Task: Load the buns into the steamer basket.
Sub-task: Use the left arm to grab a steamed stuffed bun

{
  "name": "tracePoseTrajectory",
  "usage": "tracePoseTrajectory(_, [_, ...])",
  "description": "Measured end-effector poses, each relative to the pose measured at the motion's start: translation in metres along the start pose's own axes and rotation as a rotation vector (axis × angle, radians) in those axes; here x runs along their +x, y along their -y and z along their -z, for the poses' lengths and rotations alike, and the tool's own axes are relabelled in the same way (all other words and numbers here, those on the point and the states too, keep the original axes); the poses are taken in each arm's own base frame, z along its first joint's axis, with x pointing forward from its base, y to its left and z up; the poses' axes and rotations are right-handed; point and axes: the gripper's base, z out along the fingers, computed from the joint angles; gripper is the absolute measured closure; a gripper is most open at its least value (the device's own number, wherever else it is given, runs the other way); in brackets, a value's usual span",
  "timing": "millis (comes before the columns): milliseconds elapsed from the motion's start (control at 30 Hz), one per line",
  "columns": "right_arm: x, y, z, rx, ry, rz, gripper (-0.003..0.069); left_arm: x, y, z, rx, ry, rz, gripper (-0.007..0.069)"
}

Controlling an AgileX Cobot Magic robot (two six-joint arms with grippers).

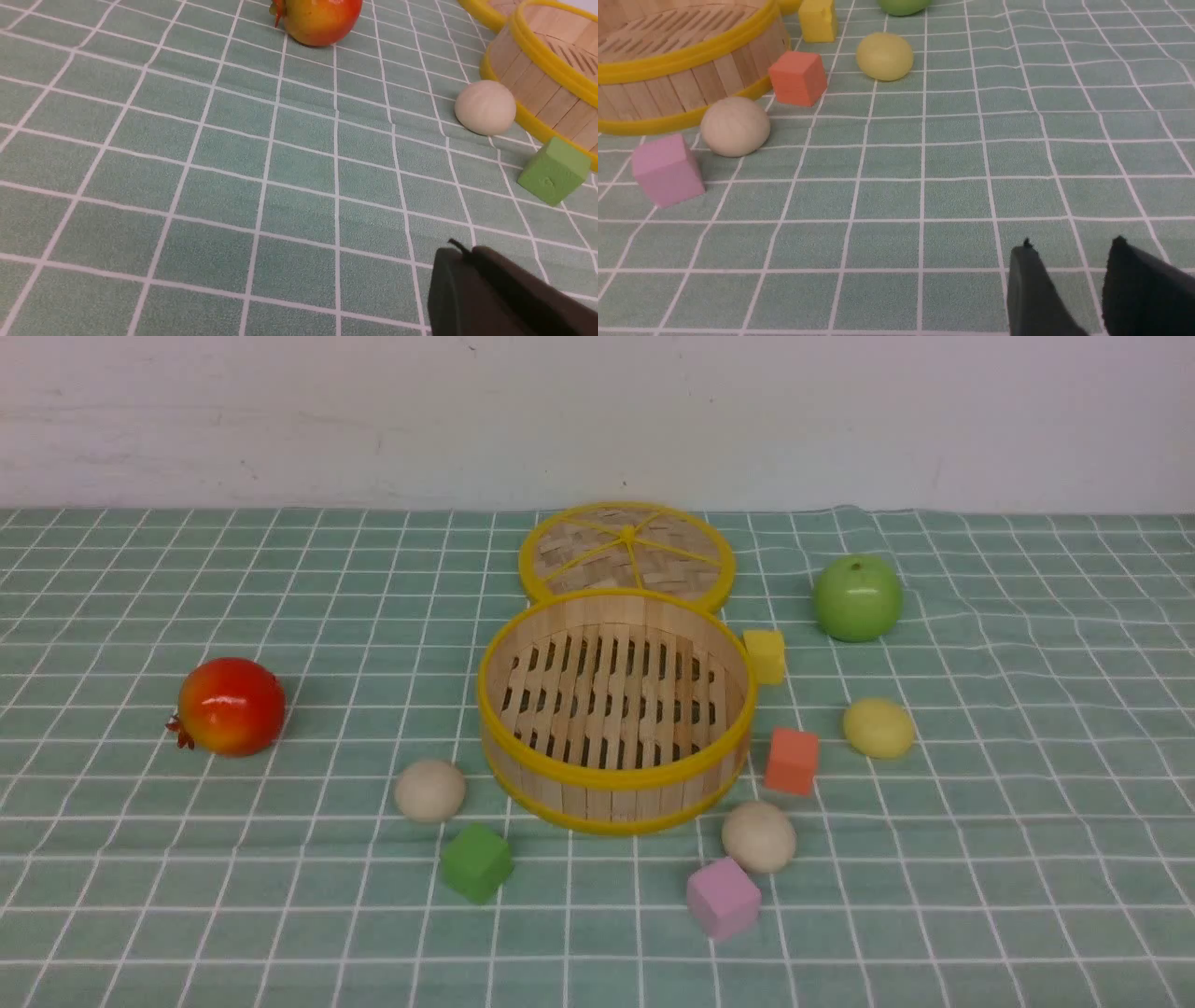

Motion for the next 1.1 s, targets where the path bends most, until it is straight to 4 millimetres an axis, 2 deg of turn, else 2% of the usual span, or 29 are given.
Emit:
tracePoseTrajectory(967, [0.0000, 0.0000, 0.0000, 0.000, 0.000, 0.000, 0.0420, -0.0004, -0.0002, 0.0000, -0.002, 0.004, -0.008, 0.0585])
tracePoseTrajectory(1033, [0.0000, 0.0000, 0.0001, 0.000, 0.001, 0.000, 0.0420, -0.0021, 0.0009, 0.0000, 0.010, 0.023, 0.019, 0.0584])
tracePoseTrajectory(1100, [0.0000, 0.0000, 0.0001, 0.000, 0.001, 0.000, 0.0420, -0.0067, 0.0058, 0.0004, 0.071, 0.067, 0.213, 0.0582])
